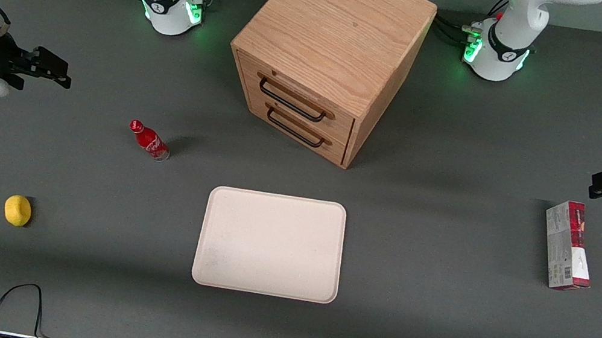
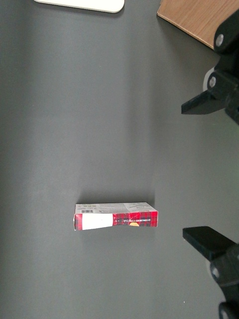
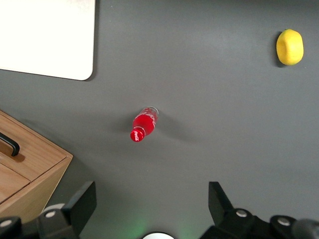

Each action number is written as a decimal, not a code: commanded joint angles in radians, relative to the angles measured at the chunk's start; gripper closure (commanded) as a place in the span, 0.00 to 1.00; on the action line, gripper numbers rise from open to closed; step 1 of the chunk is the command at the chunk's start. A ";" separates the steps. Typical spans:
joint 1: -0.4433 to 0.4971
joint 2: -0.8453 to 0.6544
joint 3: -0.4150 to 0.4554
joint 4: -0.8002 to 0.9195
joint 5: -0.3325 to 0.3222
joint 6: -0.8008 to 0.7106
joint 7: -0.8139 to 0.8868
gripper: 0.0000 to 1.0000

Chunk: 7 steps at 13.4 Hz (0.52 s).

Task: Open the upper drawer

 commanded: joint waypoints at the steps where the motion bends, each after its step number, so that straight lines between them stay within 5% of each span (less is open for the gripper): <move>1: -0.024 0.010 0.007 0.027 0.012 0.001 0.013 0.00; 7: -0.012 0.030 0.017 0.069 0.021 -0.012 0.082 0.00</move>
